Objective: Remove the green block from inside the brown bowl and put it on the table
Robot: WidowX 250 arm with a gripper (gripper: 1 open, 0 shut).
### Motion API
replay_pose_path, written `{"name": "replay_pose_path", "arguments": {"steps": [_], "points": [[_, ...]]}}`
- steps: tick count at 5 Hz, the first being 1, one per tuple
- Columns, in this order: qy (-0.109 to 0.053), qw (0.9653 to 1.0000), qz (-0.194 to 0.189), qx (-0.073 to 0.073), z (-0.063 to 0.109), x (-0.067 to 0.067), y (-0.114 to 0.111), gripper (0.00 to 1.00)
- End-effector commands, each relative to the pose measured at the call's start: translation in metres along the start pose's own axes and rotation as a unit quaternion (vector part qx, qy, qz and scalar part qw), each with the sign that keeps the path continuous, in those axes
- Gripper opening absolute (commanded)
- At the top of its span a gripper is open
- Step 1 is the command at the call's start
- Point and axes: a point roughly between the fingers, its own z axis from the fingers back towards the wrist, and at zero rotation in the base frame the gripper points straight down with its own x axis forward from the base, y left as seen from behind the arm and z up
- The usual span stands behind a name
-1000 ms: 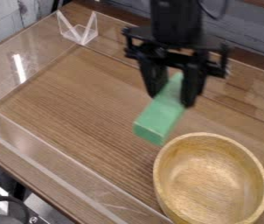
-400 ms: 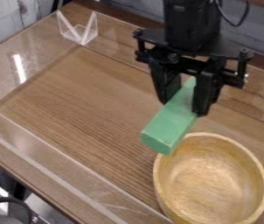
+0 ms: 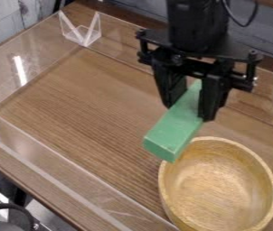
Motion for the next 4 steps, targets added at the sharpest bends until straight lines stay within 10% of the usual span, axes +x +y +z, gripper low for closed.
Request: {"name": "replay_pose_path", "arguments": {"steps": [1,4], "points": [[-0.019,0.9998,-0.007,-0.003,0.0099,-0.0022,-0.0040,0.00],[-0.025,0.9997,-0.007,-0.004,0.0123,-0.0081,-0.0085,0.00]]}}
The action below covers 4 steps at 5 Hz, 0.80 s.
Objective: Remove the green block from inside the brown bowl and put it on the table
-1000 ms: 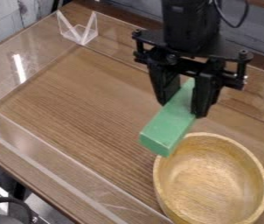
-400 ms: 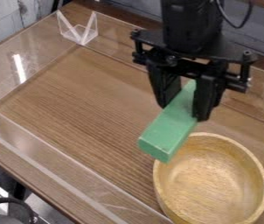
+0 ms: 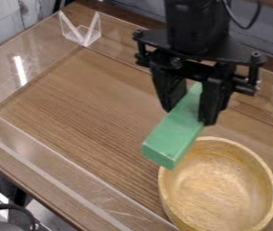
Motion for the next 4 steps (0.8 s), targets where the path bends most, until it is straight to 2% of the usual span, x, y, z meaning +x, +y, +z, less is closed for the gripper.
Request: {"name": "replay_pose_path", "arguments": {"steps": [1,4], "points": [[-0.020,0.9998,-0.005,-0.005,0.0094,-0.0004,-0.0032,0.00],[-0.028,0.9996,-0.001,-0.006,0.0129,-0.0021,0.0018,0.00]]}}
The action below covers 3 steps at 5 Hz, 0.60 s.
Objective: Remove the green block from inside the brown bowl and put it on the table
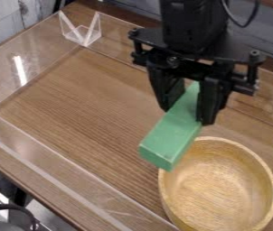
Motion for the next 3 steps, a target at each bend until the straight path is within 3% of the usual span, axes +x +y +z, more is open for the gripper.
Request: {"name": "replay_pose_path", "arguments": {"steps": [1,3], "points": [[-0.020,0.9998,0.001,-0.004,0.009,0.003,0.006,0.00],[-0.028,0.9996,0.007,-0.003,0.009,0.006,0.026,0.00]]}}
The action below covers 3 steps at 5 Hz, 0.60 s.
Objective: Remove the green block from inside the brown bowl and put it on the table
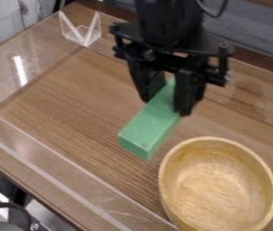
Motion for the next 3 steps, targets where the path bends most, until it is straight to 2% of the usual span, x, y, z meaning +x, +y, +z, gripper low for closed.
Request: {"name": "replay_pose_path", "arguments": {"steps": [1,3], "points": [[-0.021,0.9998,-0.003,-0.002,0.005,0.006,0.015,0.00],[-0.029,0.9996,-0.001,0.008,-0.006,0.023,0.054,0.00]]}}
